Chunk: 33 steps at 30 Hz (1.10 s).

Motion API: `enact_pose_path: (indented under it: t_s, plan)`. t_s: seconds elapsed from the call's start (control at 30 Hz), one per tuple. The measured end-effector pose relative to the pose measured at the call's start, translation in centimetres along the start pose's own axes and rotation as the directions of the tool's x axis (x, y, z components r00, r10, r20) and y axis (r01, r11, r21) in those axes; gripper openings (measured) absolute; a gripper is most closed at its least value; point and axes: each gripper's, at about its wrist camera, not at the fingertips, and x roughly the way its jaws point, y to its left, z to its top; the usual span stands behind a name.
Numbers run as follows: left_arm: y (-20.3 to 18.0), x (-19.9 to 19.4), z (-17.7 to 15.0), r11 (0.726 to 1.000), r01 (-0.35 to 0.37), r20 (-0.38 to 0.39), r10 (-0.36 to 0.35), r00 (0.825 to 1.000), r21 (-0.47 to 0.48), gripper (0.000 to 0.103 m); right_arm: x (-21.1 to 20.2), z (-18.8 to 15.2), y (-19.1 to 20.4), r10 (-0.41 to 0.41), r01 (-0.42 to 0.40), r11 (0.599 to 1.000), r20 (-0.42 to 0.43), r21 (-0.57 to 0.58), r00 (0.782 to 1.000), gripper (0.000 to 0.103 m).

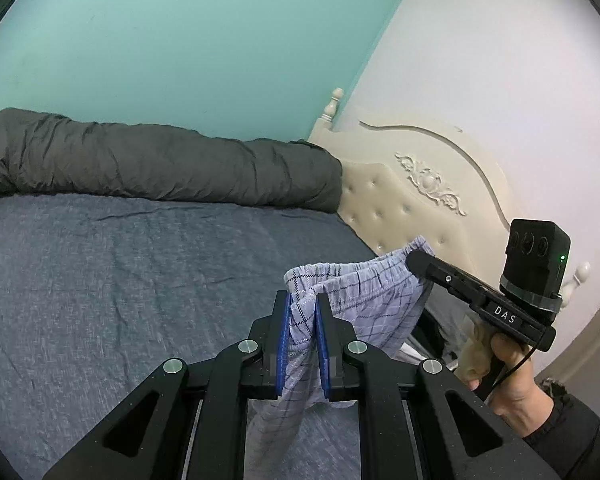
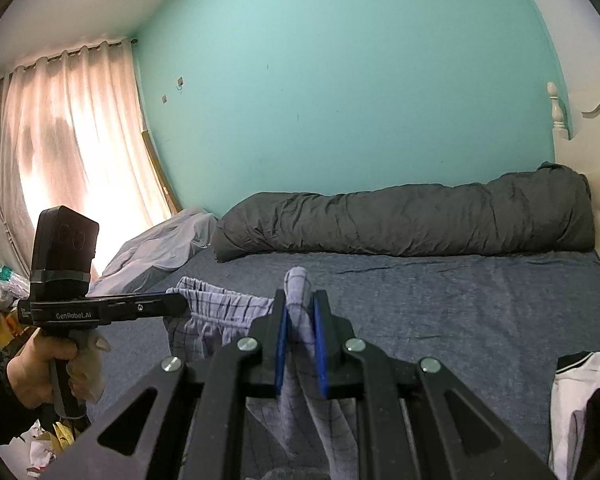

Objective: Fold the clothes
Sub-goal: 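Carry the held boxers with both tools toward the clothes stack by the headboard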

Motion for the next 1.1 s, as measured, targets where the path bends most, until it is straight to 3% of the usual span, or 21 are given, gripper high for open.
enact_pose_path:
  t_s: [0.4, 1.1]
  plan:
    - [-3.6, -2.0, -1.2, 0.999, -0.002, -0.002, 0.002, 1.0, 0.033, 0.013, -3.2, -0.4, 1.3, -0.012, 0.012, 1.0, 0.005, -0.015, 1.0, 0.011]
    - [-6.7, -4.2, -2.2, 0.998, 0.004, 0.006, -0.004, 1.0, 0.058, 0.013, -6.5, -0.4, 3.0, -0.049, 0.049, 0.997, -0.004, -0.053, 0.999, 0.011]
